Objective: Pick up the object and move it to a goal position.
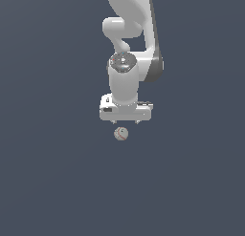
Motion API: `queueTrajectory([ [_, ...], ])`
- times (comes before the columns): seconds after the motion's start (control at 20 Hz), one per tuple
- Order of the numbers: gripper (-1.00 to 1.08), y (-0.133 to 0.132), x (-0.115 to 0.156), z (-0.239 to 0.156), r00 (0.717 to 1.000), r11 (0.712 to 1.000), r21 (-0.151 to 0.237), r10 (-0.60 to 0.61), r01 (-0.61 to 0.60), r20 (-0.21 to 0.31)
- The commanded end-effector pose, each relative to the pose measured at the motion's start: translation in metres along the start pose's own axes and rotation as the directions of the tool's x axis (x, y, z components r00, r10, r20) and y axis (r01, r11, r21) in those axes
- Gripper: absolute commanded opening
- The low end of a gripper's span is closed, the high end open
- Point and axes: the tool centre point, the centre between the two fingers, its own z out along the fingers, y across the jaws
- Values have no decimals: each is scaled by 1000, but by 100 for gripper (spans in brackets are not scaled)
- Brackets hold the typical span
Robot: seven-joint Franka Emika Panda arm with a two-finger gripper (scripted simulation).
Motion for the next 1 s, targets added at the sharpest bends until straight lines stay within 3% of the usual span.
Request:
queueTrajectory([
  [0.0,100,0,0,0,1000,1000,0,0,0,0],
  [0.5,100,12,16,-17,999,999,-30,-13,12,-50],
  [0.95,100,12,15,-16,999,1000,-29,-5,3,-48],
])
